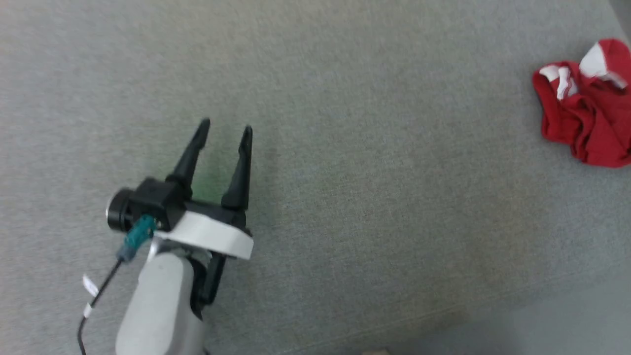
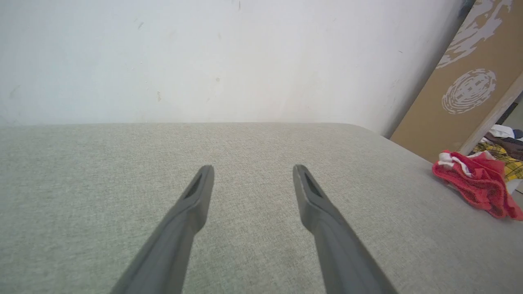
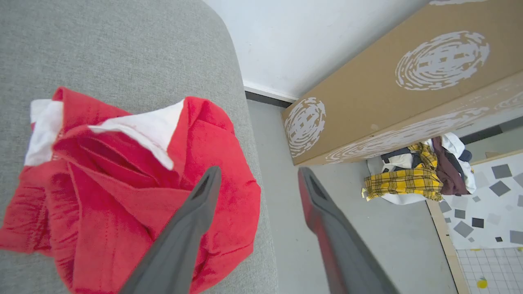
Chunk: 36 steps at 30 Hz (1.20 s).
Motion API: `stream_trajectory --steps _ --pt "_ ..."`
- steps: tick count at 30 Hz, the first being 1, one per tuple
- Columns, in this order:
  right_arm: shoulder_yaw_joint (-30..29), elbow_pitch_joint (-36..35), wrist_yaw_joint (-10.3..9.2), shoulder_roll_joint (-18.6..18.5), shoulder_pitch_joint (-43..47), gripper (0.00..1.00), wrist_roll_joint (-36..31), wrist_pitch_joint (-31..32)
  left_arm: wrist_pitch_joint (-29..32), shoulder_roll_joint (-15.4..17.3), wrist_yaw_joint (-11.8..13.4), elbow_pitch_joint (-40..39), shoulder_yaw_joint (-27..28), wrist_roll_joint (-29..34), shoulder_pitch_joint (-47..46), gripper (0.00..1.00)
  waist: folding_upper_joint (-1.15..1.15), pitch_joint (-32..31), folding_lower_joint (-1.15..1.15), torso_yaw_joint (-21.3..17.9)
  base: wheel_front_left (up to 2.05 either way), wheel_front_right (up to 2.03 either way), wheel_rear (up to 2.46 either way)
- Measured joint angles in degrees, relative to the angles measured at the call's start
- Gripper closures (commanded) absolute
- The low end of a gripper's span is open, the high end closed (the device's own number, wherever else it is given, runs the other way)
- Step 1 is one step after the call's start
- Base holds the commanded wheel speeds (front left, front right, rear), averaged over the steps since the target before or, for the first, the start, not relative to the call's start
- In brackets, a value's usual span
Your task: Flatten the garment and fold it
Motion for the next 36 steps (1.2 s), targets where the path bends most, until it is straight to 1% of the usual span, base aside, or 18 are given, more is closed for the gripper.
stream_trajectory --steps 4,7,12,17,22,26,31,36 --pt "-5.0 -3.2 0.0 3.0 4.9 0.0 4.2 -5.1 0.0 -1.0 0.0 1.3 0.6 -1.1 2.7 0.0 0.0 -3.6 0.0 1.6 0.0 0.0 0.0" --pt "-6.1 -7.3 0.0 5.7 9.0 0.0 8.5 -9.2 0.0 -1.6 0.1 2.0 1.1 -1.8 4.4 0.0 0.0 -6.7 -0.01 3.3 0.0 0.0 0.0" --pt "-4.5 -18.3 0.0 11.1 18.5 0.0 15.1 -13.7 0.0 -2.0 0.2 2.9 1.9 -2.9 7.4 0.0 0.0 -11.8 -0.02 6.4 0.0 0.0 0.0" --pt "-2.1 -30.4 -0.01 14.1 28.5 0.0 19.0 -15.0 0.0 -2.2 0.6 3.6 2.5 -3.0 9.3 0.0 0.0 -15.8 -0.01 10.2 0.0 0.0 0.0" --pt "-0.8 -39.3 -0.01 17.1 36.3 0.0 19.2 -15.4 0.0 -2.3 0.7 3.9 3.1 -3.2 10.5 0.0 0.0 -18.7 -0.01 14.0 0.0 0.0 0.0" --pt "0.2 -44.0 -0.01 19.7 41.4 0.0 17.8 -15.8 0.0 -2.3 0.8 4.2 3.2 -3.1 11.7 0.0 0.0 -20.8 0.0 16.4 0.0 0.0 0.0" --pt "0.9 -47.0 -0.01 22.0 46.5 0.0 15.6 -16.1 0.0 -2.4 1.1 4.2 3.0 -3.1 13.2 0.0 0.0 -22.9 0.0 19.0 0.0 0.0 0.0" --pt "0.3 -47.7 -0.01 23.2 49.4 0.0 14.6 -16.9 0.0 -2.4 1.3 4.1 2.5 -3.1 14.0 0.0 0.0 -24.2 0.0 21.0 0.0 0.0 0.0"
